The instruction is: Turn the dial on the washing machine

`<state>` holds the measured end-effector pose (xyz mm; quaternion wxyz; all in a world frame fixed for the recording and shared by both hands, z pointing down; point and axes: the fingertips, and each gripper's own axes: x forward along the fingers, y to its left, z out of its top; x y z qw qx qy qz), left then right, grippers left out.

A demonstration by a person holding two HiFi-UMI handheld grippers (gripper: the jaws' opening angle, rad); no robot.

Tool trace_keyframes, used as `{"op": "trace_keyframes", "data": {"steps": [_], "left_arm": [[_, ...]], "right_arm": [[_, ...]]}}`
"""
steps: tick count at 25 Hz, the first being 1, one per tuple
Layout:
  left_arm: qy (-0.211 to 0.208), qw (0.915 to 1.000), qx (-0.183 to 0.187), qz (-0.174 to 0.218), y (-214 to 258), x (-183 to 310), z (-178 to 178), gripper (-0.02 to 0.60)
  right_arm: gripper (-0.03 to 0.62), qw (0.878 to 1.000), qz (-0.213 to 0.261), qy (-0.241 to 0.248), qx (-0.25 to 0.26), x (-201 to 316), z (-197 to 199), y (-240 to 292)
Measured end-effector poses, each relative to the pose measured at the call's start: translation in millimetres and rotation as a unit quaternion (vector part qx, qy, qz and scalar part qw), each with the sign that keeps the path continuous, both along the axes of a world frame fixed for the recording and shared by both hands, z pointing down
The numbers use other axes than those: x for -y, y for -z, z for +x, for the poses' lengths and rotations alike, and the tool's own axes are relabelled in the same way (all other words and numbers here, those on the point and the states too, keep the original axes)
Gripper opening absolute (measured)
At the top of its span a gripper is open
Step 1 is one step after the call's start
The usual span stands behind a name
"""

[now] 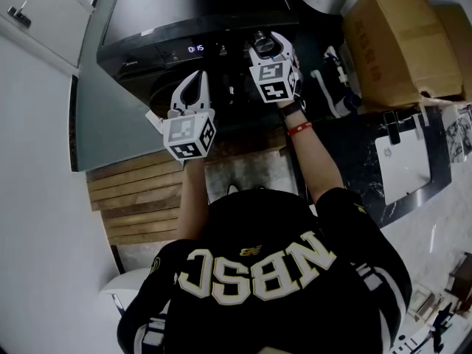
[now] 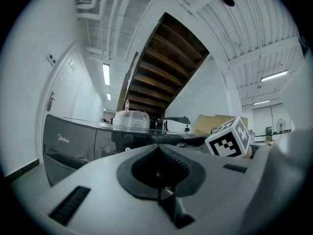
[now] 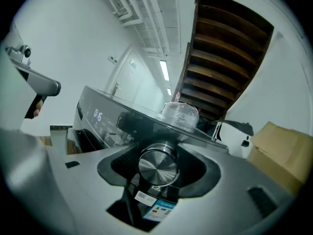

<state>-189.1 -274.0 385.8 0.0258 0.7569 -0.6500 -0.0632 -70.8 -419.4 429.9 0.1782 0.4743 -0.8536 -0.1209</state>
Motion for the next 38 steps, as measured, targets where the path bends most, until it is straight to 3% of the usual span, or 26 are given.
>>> {"op": "trace_keyframes", "data": {"steps": [5, 10, 21, 27, 30, 34, 35, 38], "left_arm": [[0.001, 1.0, 0.001, 0.0, 0.3, 0.4, 2.3, 0.015], [0.003, 1.0, 0.003, 0.001, 1.1, -0.9, 1.1, 0.015], [-0.005, 1.0, 0.006, 0.001, 3.0, 4.5, 8.9, 0.015], [-0.012, 0.9999, 0.004, -0.002, -1.0, 7.8, 16.1, 0.015], [-0.011, 0.9999, 0.002, 0.0, -0.1, 8.7, 16.6, 0.015], [-0.013, 0.9999, 0.001, 0.001, 0.9, 10.2, 19.9, 0.015], [-0.013, 0.9999, 0.001, 0.001, 0.8, 10.8, 20.1, 0.015], [-0.015, 0.9999, 0.0, 0.0, -0.1, 12.1, 21.2, 0.015]], "right_arm": [[0.246, 0.996, -0.036, -0.013, 0.083, 4.8, 6.8, 1.3], [0.247, 0.973, -0.097, -0.038, 0.207, 11.0, 17.3, -2.3], [0.247, 0.972, -0.098, -0.038, 0.208, 11.0, 16.1, -1.1], [0.247, 0.967, -0.108, -0.042, 0.229, 11.7, 17.3, -1.9], [0.247, 0.946, -0.137, -0.057, 0.287, 13.7, 20.7, -3.9], [0.248, 0.884, -0.193, -0.086, 0.416, 14.4, 35.0, -1.8], [0.249, 0.879, -0.197, -0.088, 0.425, 14.6, 35.9, -1.1], [0.249, 0.881, -0.196, -0.085, 0.423, 14.2, 34.6, -1.0]]}}
